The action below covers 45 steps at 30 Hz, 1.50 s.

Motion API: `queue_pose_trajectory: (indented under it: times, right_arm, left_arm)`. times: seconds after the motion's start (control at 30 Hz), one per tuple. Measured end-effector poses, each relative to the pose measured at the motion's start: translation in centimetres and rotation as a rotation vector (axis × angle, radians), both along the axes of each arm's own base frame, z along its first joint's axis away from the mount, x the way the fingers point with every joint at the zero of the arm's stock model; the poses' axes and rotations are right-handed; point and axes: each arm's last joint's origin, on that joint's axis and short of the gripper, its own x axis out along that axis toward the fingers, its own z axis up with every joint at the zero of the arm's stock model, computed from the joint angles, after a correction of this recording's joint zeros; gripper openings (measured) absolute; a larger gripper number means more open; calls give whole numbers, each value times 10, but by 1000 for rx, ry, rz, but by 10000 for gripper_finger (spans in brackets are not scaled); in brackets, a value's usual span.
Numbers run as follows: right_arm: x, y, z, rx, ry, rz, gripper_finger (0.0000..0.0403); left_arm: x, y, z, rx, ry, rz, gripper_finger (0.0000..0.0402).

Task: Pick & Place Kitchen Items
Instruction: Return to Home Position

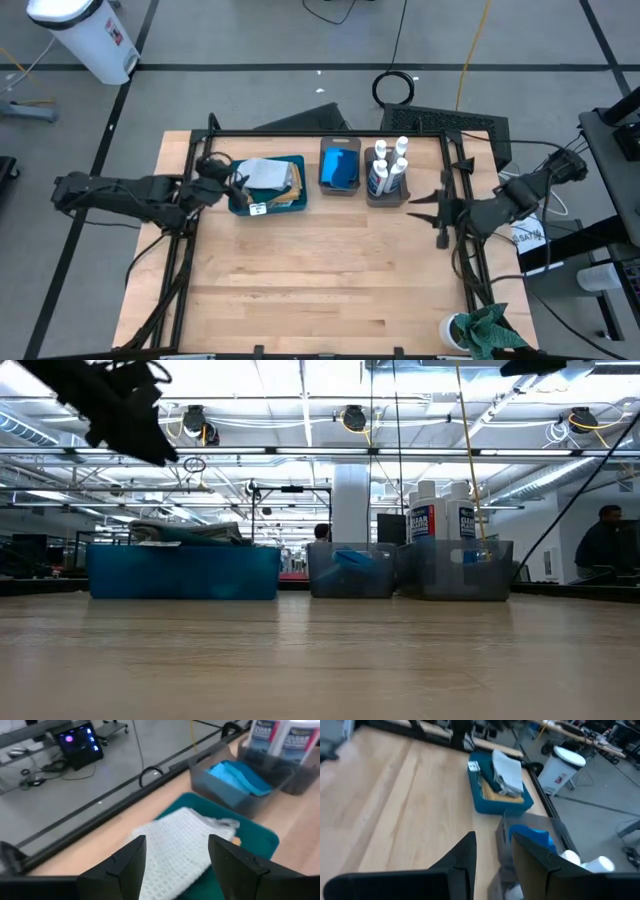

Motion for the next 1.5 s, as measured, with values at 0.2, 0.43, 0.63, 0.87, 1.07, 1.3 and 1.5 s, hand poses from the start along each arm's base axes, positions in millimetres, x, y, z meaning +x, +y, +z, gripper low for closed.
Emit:
queue_pose_trajectory:
  times: [0.2, 0.43, 0.63, 0.87, 1.07, 1.3, 1.5]
  right_arm:
    - [-25, -17, -17, 152, -171, 19, 97]
    - [-48, -32, -46, 276, -331, 30, 94]
    - [-62, -39, -75, 355, -399, 15, 95]
    - [-56, -34, -89, 399, -411, 84, 96]
    - [-44, -27, -105, 401, -475, 158, 97]
    - [-32, -19, -132, 432, -505, 243, 94]
    - [-29, -16, -148, 445, -466, 257, 94]
  left_arm:
    - [-14, -2, -37, -3, -121, -147, 216]
    - [-30, -7, -58, 50, -330, -408, 216]
    - [-41, -9, -66, 47, -410, -499, 216]
    - [-46, -12, -67, 39, -430, -601, 216]
    - [-46, -12, -69, 31, -407, -628, 216]
    - [-45, -15, -68, 14, -426, -706, 216]
    - [-45, -15, -67, 13, -431, -711, 216]
